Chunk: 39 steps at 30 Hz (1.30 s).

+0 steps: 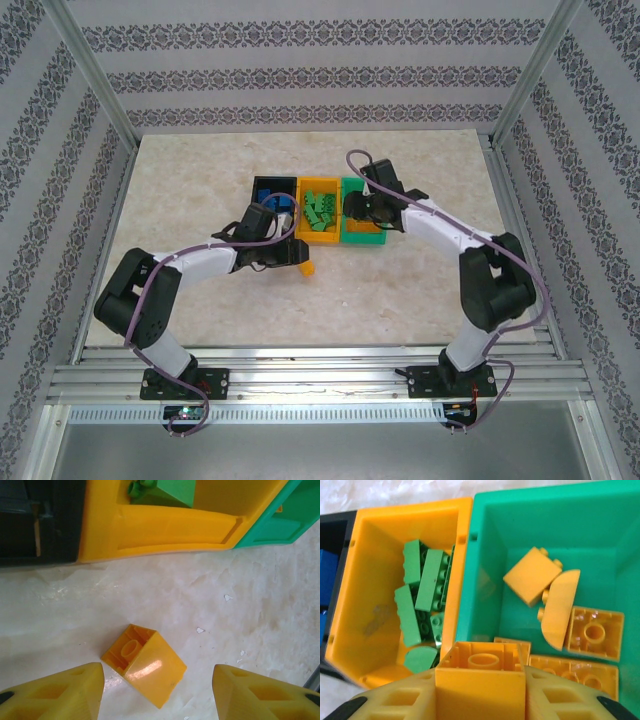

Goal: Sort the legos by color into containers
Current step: Place the lego in the container, then pick up the lego from the center of the table.

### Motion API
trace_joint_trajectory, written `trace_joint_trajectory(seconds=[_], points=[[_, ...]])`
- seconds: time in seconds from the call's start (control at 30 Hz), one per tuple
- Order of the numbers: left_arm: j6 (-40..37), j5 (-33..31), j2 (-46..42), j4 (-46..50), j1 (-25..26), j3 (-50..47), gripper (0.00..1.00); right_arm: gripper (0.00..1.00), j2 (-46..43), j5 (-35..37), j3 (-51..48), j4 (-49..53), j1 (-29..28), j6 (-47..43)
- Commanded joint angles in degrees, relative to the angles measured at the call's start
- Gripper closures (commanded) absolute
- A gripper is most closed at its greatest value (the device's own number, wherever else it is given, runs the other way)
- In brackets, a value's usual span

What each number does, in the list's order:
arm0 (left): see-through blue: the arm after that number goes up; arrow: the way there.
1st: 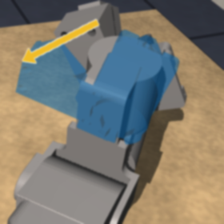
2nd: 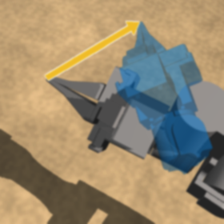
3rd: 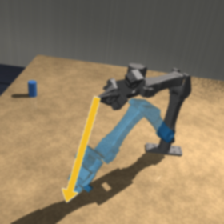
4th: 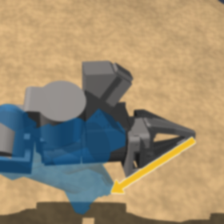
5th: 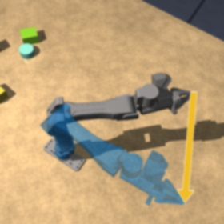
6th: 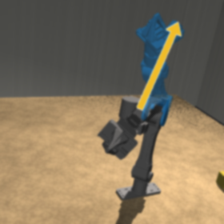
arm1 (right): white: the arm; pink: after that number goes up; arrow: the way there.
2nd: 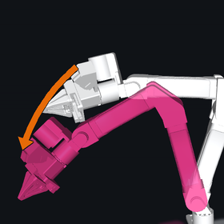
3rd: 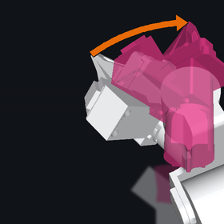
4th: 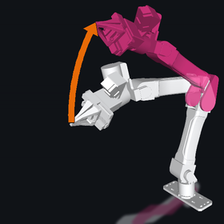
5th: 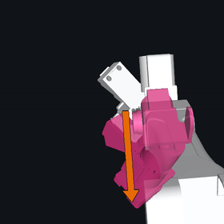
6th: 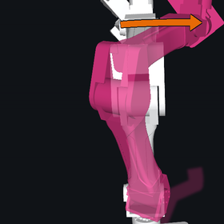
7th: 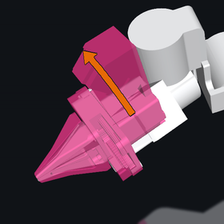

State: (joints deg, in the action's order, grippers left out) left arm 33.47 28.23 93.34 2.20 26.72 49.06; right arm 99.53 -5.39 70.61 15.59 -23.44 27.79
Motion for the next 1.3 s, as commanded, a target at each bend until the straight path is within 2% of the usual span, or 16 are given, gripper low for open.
trace_joint_trajectory(seconds=[0.0,0.1,0.2,0.27,0.5,0.67,0.77,1.0,1.27], points=[[0.29,-1.89,-0.47,1.53,1.32,1.48,0.41,0.61,3.41,-1.56,4.05,0.8,1.22,-2.71],[0.36,-2.44,-0.72,1.67,1.81,1.4,0.41,0.58,5.65,-2.36,6.19,1.1,2.55,-2.9],[0.44,-2.39,-0.36,1.74,2.15,1.56,0.41,0.45,7.31,-3.86,8.03,1.67,2.64,-2.91],[0.33,-2.54,-0.31,2.01,2.46,1.89,0.41,0.41,6.74,-3.76,7.3,1.09,2.21,-2.92],[-0.16,-2.93,0.17,2.2,2.88,2.21,0.41,0.41,-0.33,-2.33,-1.53,-0.89,1.65,-3.88],[-0.76,-2.34,1.92,2.17,2.98,3.04,0.41,0.4,-5.82,-4.12,-10.38,-5.42,1.06,-3.37],[-1.6,-2.52,2.79,3.16,3.33,3.82,0.41,0.4,-8.63,-1.95,-14.14,-6.75,-0.41,-3.12],[-6.15,-6.54,4.69,10.69,4.36,7.29,0.4,0.4,-11.28,0.46,-19.09,-9.42,-1.58,-0.39],[-12.32,-15.43,7.02,20.77,8.42,12.69,0.37,0.4,-10.92,0.42,-18.52,-9.28,-1.96,-0.46]])
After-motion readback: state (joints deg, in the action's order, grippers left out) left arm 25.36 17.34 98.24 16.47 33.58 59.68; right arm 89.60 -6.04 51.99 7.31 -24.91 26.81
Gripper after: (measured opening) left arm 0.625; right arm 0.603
